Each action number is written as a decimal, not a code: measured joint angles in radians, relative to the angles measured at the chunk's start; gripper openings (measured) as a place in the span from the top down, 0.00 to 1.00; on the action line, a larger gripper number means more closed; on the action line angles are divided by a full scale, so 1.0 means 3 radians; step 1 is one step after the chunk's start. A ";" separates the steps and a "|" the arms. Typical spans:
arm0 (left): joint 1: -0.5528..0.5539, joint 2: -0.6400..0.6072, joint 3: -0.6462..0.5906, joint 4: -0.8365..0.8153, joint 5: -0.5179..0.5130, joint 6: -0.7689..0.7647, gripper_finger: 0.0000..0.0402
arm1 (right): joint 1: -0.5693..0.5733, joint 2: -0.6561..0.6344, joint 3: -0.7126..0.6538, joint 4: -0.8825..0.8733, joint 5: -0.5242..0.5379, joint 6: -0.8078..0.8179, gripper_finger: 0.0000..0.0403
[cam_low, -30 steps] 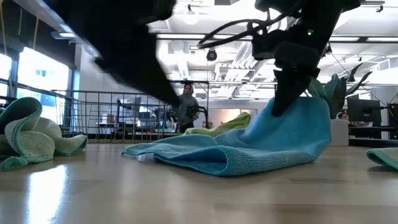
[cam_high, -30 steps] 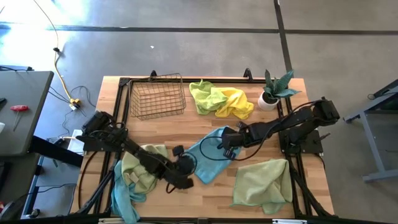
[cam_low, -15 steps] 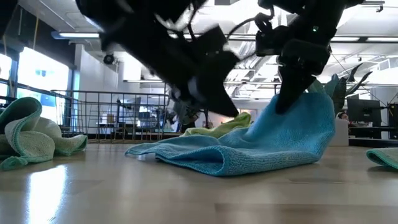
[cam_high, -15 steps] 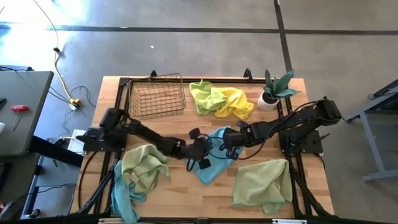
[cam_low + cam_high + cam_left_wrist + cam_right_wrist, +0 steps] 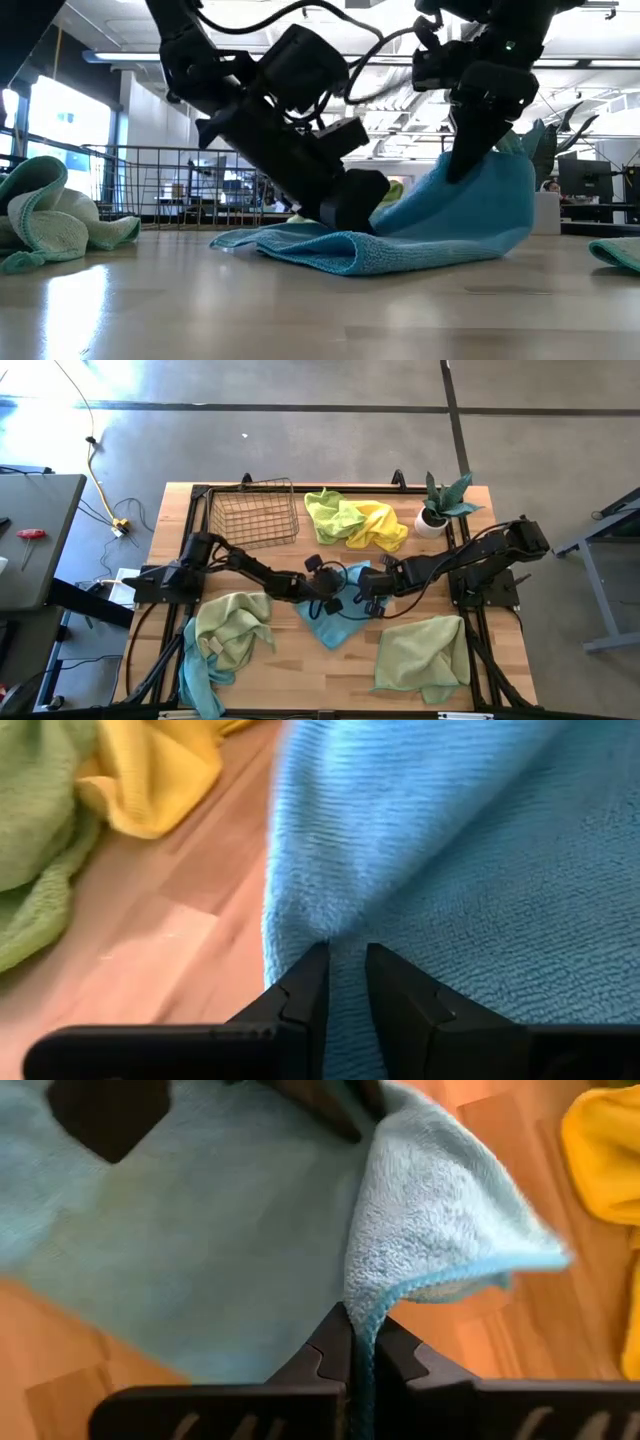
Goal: Fold microfiber towels
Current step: Fold the right blue towel
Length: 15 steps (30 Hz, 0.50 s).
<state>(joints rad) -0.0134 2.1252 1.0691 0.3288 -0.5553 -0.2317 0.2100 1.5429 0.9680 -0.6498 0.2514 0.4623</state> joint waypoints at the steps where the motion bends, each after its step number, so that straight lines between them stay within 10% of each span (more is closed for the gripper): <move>1: 0.0003 0.0000 0.0000 -0.0001 -0.0019 0.0000 0.85 | 0.0000 0.0000 0.0000 0.0002 -0.0037 0.0000 1.00; 15: -0.0378 -0.0621 -0.0001 -0.0354 0.0447 -0.0002 0.85 | 0.0001 0.0000 0.0000 0.0420 -0.0065 -0.0063 1.00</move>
<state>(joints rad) -0.1268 1.9391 1.0687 0.2225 -0.4213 -0.2322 0.2104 1.5429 0.9680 -0.5237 0.2317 0.4435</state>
